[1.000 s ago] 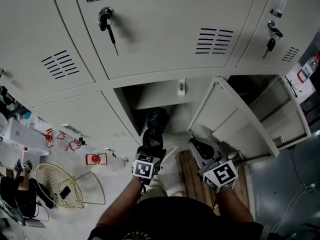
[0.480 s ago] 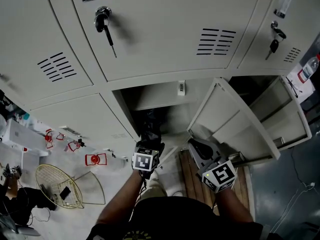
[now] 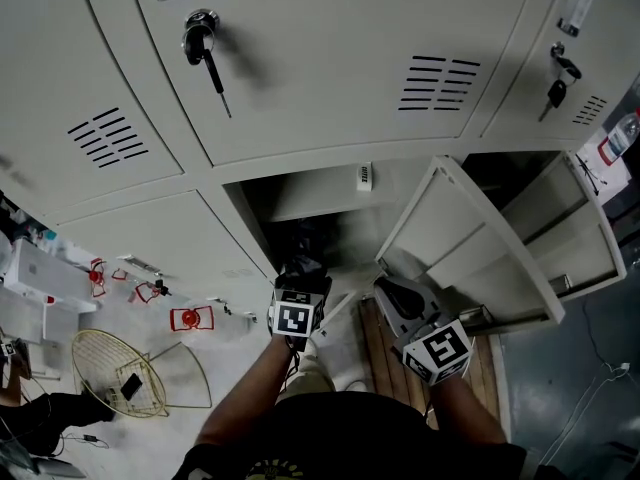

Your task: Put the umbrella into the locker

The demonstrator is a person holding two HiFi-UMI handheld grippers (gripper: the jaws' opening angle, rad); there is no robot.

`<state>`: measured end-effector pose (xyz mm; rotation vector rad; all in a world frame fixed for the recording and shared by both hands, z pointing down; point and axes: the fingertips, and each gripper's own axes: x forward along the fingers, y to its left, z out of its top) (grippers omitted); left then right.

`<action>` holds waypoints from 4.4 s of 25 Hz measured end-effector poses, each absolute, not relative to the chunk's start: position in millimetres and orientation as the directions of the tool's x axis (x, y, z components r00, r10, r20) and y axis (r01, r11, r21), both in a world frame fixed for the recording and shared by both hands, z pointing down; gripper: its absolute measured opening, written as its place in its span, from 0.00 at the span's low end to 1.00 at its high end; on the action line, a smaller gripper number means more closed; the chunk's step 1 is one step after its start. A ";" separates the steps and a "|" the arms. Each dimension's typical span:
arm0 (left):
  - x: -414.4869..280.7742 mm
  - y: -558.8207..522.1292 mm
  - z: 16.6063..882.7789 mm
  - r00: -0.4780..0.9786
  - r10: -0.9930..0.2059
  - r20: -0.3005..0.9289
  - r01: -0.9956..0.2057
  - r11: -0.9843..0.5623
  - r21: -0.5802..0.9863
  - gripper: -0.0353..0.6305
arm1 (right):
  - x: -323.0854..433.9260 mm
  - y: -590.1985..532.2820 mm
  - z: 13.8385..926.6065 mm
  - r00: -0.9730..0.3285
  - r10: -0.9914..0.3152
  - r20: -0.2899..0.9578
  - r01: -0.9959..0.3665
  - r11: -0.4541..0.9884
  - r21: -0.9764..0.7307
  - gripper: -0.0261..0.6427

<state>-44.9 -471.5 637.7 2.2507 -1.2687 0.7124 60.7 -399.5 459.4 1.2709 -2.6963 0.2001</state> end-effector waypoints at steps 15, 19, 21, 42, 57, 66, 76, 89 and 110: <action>-38.2 -476.7 637.9 0.429 -0.663 0.614 -0.874 -0.476 0.097 0.49 | 54.4 -408.3 463.6 -0.628 -0.745 0.225 -0.771 0.636 -0.048 0.09; -36.3 -480.6 640.2 0.434 -0.665 0.607 -0.869 -0.487 0.087 0.50 | 49.0 -411.9 463.5 -0.634 -0.738 0.230 -0.765 0.643 -0.043 0.09; -34.1 -481.0 640.8 0.442 -0.657 0.610 -0.865 -0.492 0.096 0.50 | 47.2 -414.3 463.4 -0.634 -0.738 0.232 -0.764 0.644 -0.039 0.09; -26.7 -507.4 648.9 0.474 -0.599 0.645 -0.844 -0.518 0.139 0.50 | 29.8 -442.7 464.9 -0.630 -0.737 0.246 -0.765 0.643 -0.035 0.09; -23.7 -529.0 641.7 0.485 -0.567 0.666 -0.846 -0.496 0.195 0.52 | 28.4 -445.4 462.1 -0.614 -0.752 0.240 -0.780 0.624 -0.040 0.09; -29.4 -540.7 649.6 0.475 -0.544 0.691 -0.860 -0.452 0.235 0.56 | 31.5 -436.7 464.9 -0.608 -0.753 0.251 -0.785 0.618 -0.044 0.09; -29.8 -541.7 644.2 0.445 -0.569 0.692 -0.865 -0.472 0.169 0.59 | 28.1 -427.8 463.9 -0.625 -0.740 0.249 -0.769 0.639 -0.029 0.09; -31.3 -530.1 629.6 0.444 -0.579 0.684 -0.860 -0.490 0.143 0.60 | 26.3 -412.7 458.2 -0.640 -0.731 0.237 -0.757 0.652 -0.031 0.09; -38.1 -469.8 625.0 0.418 -0.598 0.683 -0.872 -0.475 0.118 0.60 | 18.3 -364.5 444.6 -0.678 -0.707 0.200 -0.726 0.687 -0.034 0.09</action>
